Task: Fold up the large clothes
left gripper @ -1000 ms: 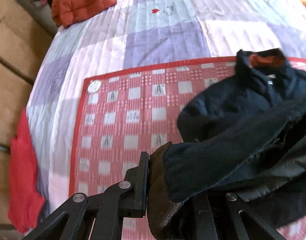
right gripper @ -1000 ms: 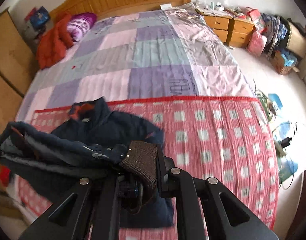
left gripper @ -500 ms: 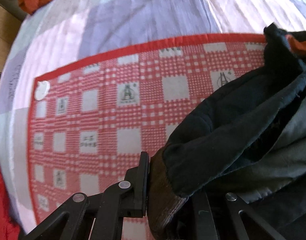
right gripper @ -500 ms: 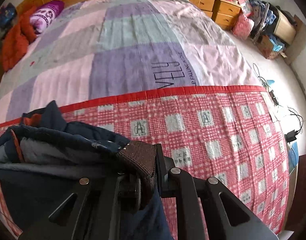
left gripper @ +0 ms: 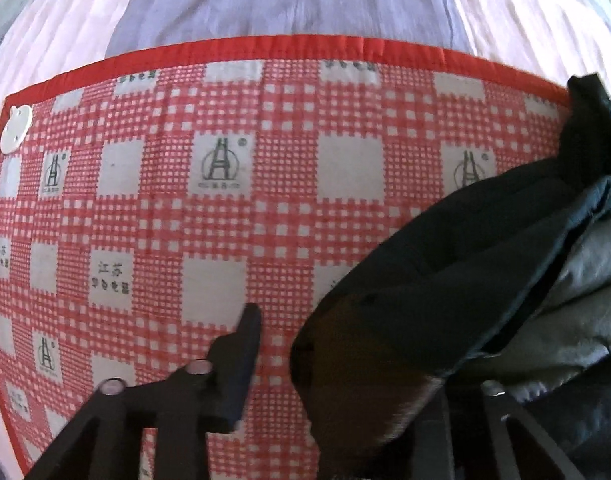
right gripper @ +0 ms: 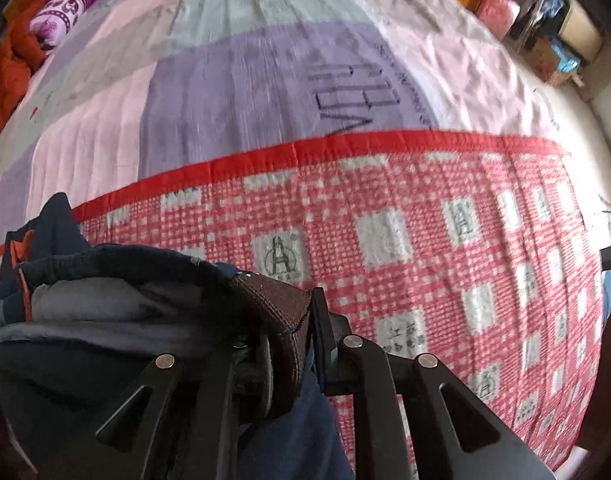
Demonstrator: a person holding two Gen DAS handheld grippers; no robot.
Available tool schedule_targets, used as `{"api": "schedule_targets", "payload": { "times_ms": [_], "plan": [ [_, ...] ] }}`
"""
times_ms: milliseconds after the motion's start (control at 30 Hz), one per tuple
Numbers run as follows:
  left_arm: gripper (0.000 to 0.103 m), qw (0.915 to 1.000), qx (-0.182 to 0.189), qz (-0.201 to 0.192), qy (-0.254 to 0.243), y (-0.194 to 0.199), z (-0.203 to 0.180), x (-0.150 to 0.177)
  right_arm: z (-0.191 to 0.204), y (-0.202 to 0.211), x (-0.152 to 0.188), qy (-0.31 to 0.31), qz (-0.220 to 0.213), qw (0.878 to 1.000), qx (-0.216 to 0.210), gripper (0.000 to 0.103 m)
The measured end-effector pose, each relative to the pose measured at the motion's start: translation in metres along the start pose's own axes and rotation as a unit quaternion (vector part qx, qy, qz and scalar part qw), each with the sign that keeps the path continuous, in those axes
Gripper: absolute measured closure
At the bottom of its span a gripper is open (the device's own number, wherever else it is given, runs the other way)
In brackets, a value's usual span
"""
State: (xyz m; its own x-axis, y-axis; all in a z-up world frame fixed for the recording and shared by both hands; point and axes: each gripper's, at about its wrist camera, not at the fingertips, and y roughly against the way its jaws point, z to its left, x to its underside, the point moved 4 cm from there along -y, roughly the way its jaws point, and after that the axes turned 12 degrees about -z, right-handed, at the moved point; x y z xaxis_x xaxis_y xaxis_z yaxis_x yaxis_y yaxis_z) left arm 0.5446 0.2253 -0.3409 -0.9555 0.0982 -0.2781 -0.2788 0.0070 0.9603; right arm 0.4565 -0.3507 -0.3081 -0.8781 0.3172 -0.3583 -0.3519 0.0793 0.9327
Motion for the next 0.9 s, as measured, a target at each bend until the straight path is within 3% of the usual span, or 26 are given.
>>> {"api": "schedule_targets", "payload": {
  "times_ms": [100, 133, 167, 200, 300, 367, 467, 533, 567, 600, 700, 733, 800, 833, 900],
  "plan": [
    [0.028, 0.9996, 0.016, 0.019, -0.014, 0.011, 0.014, -0.002, -0.007, 0.008, -0.007, 0.026, 0.006, 1.000, 0.005, 0.052],
    [0.012, 0.9997, 0.011, 0.014, -0.019, 0.018, 0.021, -0.005, -0.011, 0.012, -0.010, 0.027, 0.005, 1.000, 0.001, 0.034],
    [0.007, 0.9997, 0.011, 0.009, -0.018, 0.025, 0.027, -0.008, -0.016, 0.018, -0.013, 0.024, 0.004, 1.000, -0.008, 0.022],
    [0.005, 0.9997, 0.022, -0.004, -0.014, 0.037, 0.031, -0.012, -0.021, 0.026, -0.016, 0.018, 0.002, 1.000, -0.025, 0.018],
    [0.002, 0.9982, 0.054, -0.023, -0.010, 0.060, 0.032, -0.020, -0.024, 0.053, -0.022, 0.029, -0.014, 0.997, -0.065, 0.016],
    [0.001, 0.9960, 0.087, -0.017, 0.015, 0.068, 0.034, -0.025, -0.027, 0.061, -0.026, 0.017, -0.011, 0.995, -0.096, 0.016],
    [0.001, 0.9806, 0.174, 0.000, 0.090, 0.075, 0.036, -0.041, -0.037, 0.051, -0.034, -0.060, 0.043, 0.990, -0.119, 0.016],
    [0.001, 0.9854, 0.153, -0.003, 0.076, 0.084, 0.028, -0.049, -0.031, 0.044, -0.030, -0.060, 0.081, 0.990, -0.096, 0.016],
    [0.001, 0.9906, 0.125, -0.021, 0.052, 0.093, 0.025, -0.054, -0.023, 0.045, -0.030, -0.014, 0.081, 0.995, -0.051, 0.016],
    [0.001, 0.9934, 0.100, -0.041, 0.038, 0.101, 0.023, -0.056, -0.010, 0.052, -0.031, 0.061, 0.064, 0.996, -0.007, 0.016],
    [0.001, 0.9907, 0.091, -0.099, 0.023, 0.126, 0.015, -0.052, 0.024, 0.082, -0.030, 0.191, 0.004, 0.981, 0.012, 0.016],
    [0.001, 0.9874, 0.098, -0.122, 0.016, 0.139, 0.007, -0.044, 0.031, 0.101, -0.032, 0.198, -0.032, 0.980, -0.010, 0.016],
    [0.001, 0.9824, 0.108, -0.152, 0.004, 0.149, -0.003, -0.029, 0.030, 0.132, -0.039, 0.149, -0.082, 0.980, -0.105, 0.016],
    [0.001, 0.9804, 0.109, -0.164, -0.012, 0.156, -0.016, -0.014, 0.020, 0.143, -0.044, 0.111, -0.104, 0.981, -0.117, 0.012],
    [0.001, 0.9768, 0.109, -0.180, -0.040, 0.161, -0.040, 0.011, 0.000, 0.155, -0.052, 0.076, -0.134, 0.987, -0.039, 0.011]
  ]
}}
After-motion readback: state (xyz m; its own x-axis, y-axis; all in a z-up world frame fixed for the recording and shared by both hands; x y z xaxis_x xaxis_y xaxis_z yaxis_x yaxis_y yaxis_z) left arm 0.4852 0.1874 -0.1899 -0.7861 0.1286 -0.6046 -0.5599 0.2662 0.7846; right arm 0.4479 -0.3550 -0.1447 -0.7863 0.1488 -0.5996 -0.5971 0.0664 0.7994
